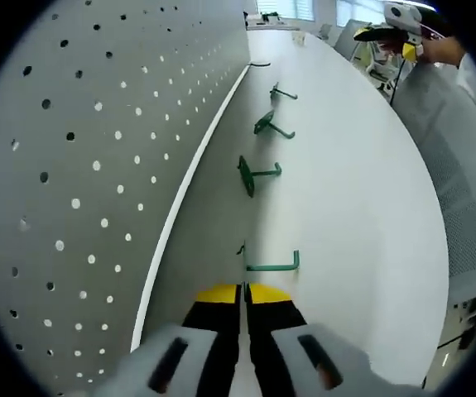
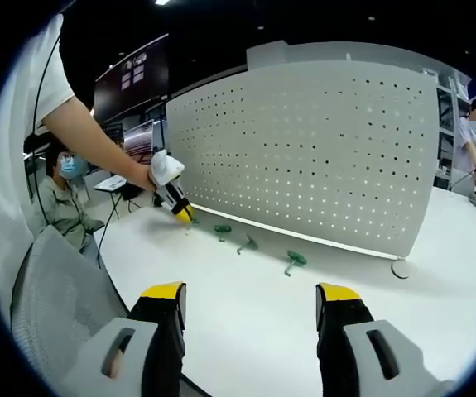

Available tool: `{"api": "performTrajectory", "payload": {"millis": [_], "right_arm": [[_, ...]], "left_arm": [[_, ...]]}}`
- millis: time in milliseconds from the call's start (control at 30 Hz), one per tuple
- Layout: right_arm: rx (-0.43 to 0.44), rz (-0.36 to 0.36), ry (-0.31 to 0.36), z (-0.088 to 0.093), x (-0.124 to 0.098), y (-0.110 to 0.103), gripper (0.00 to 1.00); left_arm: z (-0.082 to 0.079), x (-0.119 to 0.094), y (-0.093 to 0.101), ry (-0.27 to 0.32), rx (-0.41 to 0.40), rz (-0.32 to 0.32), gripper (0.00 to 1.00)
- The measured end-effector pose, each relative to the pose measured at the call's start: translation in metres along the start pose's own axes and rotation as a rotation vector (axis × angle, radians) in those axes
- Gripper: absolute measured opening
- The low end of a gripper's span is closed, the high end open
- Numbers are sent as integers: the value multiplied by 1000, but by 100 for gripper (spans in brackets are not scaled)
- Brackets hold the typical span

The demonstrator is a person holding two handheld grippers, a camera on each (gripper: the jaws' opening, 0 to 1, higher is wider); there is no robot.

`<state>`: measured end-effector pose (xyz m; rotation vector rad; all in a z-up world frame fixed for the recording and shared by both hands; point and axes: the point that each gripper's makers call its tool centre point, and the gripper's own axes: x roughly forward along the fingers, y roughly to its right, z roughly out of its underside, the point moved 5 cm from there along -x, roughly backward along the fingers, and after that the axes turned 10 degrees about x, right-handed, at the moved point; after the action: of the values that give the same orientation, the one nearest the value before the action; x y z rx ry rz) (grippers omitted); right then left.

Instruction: Insert the hook assembly into the mounting plate slot until the hook locks in place.

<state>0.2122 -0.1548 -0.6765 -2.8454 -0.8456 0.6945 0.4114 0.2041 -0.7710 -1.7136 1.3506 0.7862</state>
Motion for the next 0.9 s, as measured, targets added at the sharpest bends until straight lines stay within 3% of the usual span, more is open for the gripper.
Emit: {"api": "performTrajectory", "payload": {"millis": [233, 900], "right_arm": [[-2, 1, 0, 0, 0, 0, 62], [8, 5, 11, -2, -3, 0, 62]], "left_arm": [[-8, -5, -3, 60, -73, -39, 1], [-44, -23, 2, 200, -104, -137, 1]]}}
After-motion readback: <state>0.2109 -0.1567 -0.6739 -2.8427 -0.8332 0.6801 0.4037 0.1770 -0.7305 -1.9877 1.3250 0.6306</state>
